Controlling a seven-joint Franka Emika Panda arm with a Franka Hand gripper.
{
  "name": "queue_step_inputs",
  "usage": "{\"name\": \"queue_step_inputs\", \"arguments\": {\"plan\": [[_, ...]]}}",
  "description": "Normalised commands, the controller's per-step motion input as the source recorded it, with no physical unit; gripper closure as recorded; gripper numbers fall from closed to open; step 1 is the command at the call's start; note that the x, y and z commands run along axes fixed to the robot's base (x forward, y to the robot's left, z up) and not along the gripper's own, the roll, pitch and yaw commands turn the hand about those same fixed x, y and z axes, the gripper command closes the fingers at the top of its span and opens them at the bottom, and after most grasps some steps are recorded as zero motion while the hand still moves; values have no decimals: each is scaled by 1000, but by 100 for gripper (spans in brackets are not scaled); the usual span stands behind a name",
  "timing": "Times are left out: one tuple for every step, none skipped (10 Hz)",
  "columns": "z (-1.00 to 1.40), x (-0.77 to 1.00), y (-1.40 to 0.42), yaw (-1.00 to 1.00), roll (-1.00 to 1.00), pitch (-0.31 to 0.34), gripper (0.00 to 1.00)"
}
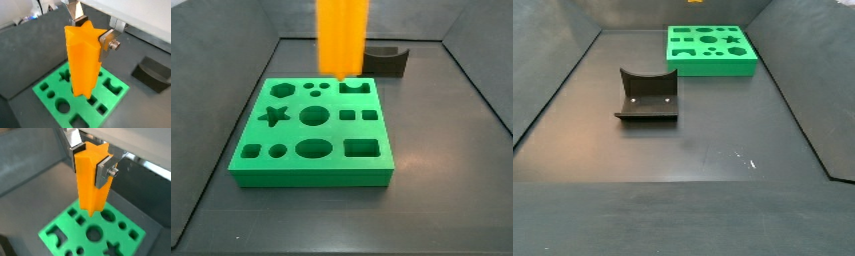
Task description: Insert the star object.
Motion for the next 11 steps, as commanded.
{"name": "queue_step_inputs", "arguments": {"plan": [[-943, -946, 183, 0, 103, -101, 100], [-626, -840, 126, 0, 53, -70, 100], [-440, -769, 37, 0, 0, -54, 100], [-286, -646, 0, 0, -56, -47, 100], [-243, -811, 26, 0, -53, -71, 100], [-234, -814, 69, 0, -59, -81, 100], [-300, -700, 166, 0, -13, -76, 100], [-349, -666, 180, 0, 0, -69, 100], [-283, -546, 37, 60, 0, -56, 100], [-209, -349, 0, 126, -30, -56, 100], [-183, -269, -49, 120, -49, -46, 100]]}}
